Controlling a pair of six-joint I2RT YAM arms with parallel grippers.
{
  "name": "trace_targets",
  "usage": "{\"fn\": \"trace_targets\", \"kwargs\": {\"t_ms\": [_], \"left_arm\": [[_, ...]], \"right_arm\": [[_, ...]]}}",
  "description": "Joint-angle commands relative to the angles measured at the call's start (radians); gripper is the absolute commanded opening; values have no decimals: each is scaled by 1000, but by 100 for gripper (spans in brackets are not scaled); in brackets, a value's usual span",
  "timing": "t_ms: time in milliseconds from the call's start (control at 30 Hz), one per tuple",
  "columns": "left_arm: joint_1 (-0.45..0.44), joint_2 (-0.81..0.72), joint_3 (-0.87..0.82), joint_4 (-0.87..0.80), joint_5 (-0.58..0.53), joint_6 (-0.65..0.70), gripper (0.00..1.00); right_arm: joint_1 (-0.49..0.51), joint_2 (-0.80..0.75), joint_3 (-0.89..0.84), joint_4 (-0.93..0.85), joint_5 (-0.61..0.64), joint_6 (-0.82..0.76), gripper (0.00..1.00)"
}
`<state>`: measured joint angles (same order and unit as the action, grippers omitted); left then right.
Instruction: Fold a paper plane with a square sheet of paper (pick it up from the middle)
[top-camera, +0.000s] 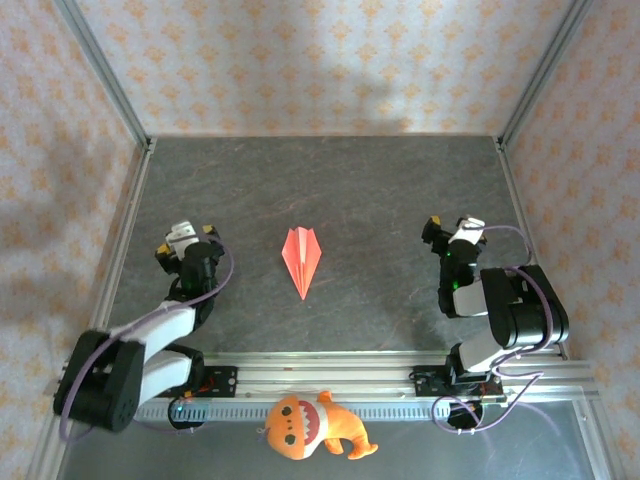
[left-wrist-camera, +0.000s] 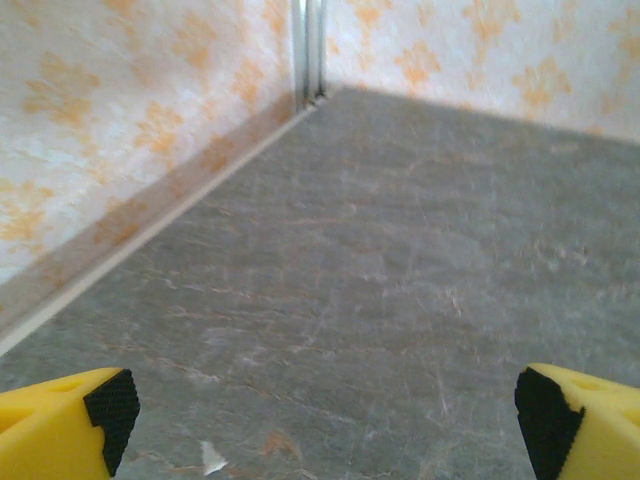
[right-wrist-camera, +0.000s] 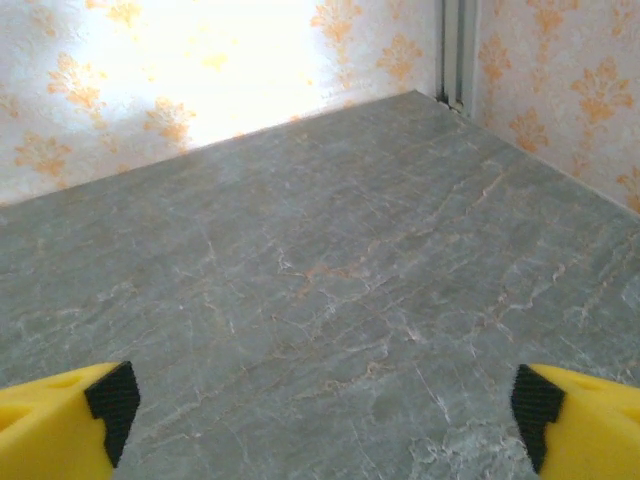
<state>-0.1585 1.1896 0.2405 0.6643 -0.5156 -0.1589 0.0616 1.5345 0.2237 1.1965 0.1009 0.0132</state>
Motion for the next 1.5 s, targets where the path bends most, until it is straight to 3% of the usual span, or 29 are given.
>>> {"fn": "trace_targets", "kwargs": {"t_ms": [0,100,267,333,367,433,1467], "left_arm": [[26,145,71,177,121,99,99],[46,235,78,355,167,163,99],[114,288,42,455,305,130,99],[122,355,-41,695,327,150,99],[122,354,-62,737,322,142,99],[125,320,-15,583,304,123,99],[114,327,-13,588,293,136,99]], "right_arm": [[-3,-1,4,67,17,-3,100],[-3,-3,3,67,22,0,100],[-3,-6,5,56,21,0,100],[-3,-6,3,58,20,-2,100],[-2,-6,5,57,20,-3,100],[-3,-6,5,57,20,-2,100],[-2,-4,5,55,19,-3,100]]}}
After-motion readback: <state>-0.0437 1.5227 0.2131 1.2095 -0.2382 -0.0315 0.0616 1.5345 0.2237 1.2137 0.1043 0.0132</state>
